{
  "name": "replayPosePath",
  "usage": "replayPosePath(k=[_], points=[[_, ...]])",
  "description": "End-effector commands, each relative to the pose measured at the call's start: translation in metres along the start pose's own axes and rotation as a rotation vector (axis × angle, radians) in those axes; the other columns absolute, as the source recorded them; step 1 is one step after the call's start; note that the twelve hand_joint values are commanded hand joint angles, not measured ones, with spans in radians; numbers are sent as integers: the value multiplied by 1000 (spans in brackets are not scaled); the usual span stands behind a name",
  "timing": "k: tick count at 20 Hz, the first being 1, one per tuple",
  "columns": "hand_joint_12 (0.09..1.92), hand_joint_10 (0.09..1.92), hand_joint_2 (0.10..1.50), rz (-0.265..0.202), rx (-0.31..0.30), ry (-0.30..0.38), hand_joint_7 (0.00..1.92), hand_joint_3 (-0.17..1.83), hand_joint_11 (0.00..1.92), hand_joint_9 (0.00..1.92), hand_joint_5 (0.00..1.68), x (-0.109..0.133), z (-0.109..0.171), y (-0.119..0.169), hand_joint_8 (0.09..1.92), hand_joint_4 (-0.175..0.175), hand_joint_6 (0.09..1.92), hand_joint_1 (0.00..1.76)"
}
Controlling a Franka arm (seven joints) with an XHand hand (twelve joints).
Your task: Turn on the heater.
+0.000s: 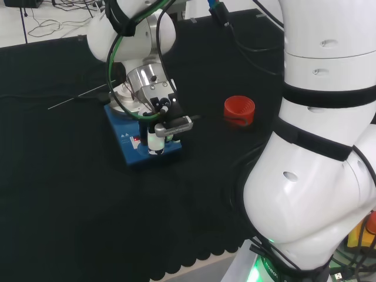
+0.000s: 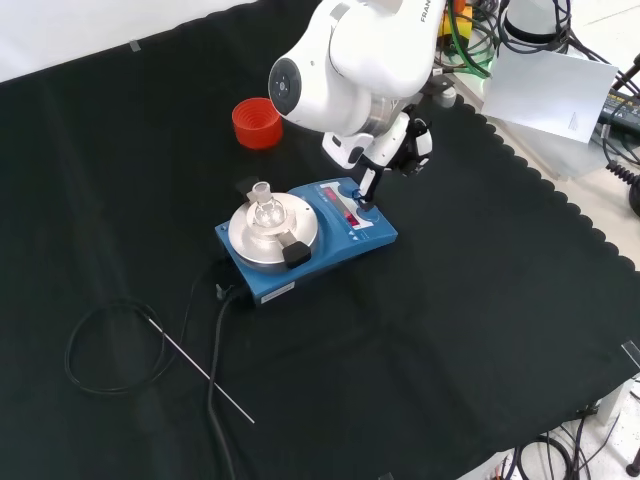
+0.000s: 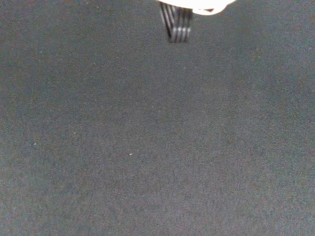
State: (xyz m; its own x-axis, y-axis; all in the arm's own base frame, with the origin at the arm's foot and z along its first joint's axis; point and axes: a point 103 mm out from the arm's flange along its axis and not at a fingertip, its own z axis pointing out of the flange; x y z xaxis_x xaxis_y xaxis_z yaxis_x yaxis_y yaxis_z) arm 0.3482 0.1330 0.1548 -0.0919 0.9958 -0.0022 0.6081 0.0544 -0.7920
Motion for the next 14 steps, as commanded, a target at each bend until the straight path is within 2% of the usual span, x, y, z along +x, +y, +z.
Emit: replayPosePath(k=[1,5,14], points=[[1418,1657,711,2,5,-3,1629,1040,1345,1683,293,3,2,1,1700,-53,395,1444],[1418,1657,711,-13,-11,9,1630,1041,1345,1684,301,-5,-3,-3,1700,-54,398,1444],[1419,1657,710,-1,-61,23,1632,1043,1345,1684,310,-14,-26,-22,1697,-55,408,1444]])
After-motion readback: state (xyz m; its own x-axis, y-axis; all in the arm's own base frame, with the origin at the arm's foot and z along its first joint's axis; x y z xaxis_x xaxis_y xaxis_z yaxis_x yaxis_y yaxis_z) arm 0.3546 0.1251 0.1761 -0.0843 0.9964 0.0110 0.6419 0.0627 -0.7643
